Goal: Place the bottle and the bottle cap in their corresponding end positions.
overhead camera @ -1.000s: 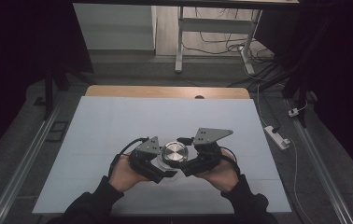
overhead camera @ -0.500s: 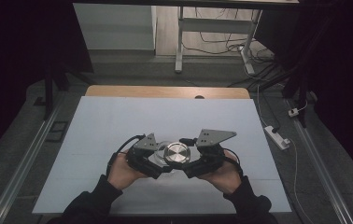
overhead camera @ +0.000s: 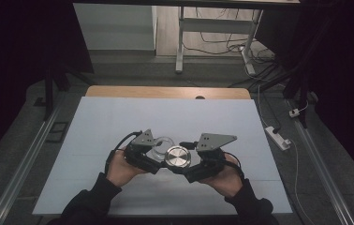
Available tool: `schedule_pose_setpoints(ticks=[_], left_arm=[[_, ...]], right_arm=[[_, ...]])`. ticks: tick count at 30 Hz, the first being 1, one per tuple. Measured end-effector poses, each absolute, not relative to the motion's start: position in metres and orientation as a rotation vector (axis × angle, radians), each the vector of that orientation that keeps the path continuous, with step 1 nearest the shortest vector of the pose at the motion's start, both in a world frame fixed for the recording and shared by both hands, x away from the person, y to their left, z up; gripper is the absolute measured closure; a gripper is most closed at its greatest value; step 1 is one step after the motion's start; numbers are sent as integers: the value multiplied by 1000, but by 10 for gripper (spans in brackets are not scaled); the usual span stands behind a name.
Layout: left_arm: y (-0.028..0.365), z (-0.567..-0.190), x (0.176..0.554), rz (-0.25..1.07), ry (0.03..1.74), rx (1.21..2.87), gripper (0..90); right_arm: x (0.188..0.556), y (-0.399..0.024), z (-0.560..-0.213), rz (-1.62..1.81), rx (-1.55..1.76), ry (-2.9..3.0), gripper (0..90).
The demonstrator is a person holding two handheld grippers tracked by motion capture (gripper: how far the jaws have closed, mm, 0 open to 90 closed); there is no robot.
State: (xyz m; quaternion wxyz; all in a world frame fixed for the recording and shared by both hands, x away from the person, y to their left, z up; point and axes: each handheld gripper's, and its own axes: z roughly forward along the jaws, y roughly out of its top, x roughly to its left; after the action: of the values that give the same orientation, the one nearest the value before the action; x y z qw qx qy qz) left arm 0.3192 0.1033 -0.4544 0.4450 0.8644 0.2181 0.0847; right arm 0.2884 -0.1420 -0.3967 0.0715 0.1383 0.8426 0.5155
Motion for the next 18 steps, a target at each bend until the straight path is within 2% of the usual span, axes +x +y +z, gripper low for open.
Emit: schedule_pose_setpoints(ticks=[18], left_arm=[[107, -451, 339, 240, 578, 2110, 157]], right_arm=[[279, -145, -409, 1550, 412, 2545, 201]])
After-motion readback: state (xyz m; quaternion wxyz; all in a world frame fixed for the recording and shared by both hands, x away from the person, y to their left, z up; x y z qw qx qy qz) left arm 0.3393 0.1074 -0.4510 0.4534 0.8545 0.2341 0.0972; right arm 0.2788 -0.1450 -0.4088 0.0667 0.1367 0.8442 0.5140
